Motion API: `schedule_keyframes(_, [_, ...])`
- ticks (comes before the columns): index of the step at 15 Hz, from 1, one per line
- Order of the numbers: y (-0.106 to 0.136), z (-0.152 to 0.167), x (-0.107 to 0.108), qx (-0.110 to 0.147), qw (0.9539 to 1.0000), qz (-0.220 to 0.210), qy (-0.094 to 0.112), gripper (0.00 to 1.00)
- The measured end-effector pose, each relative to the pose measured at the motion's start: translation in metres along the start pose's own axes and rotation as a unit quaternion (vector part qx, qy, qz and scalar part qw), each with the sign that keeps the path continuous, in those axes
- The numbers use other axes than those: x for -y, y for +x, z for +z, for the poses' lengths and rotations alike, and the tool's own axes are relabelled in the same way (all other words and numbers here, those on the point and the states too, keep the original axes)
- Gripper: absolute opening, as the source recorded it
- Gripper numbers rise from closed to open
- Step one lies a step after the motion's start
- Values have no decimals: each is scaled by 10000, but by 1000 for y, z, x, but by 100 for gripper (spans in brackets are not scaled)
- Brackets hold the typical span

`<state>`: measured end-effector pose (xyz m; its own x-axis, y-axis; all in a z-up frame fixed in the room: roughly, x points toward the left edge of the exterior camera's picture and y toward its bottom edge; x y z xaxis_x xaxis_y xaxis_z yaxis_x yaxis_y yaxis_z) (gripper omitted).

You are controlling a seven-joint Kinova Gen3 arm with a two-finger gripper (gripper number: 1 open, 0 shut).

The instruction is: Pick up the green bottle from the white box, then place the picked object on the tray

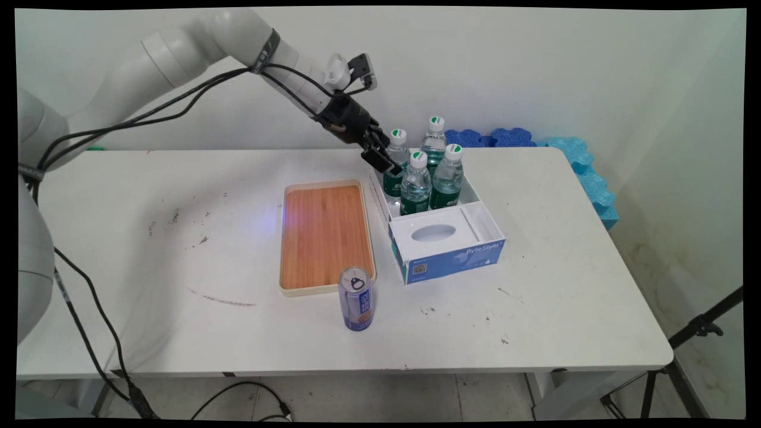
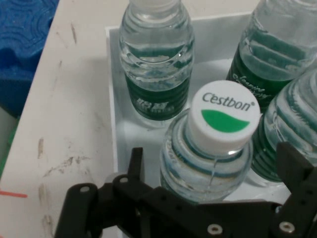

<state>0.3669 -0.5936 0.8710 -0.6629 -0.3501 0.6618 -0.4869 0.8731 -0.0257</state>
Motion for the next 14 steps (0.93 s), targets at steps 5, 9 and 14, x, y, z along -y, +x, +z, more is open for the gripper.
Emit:
schedule_keyframes(5, [3, 10, 2, 37, 10000, 26, -5, 0])
schedule_keyframes(9, [5, 14, 3, 62, 9999, 86, 30, 0])
schedule_keyframes(14, [8, -6, 3, 47, 9998, 56, 174, 0])
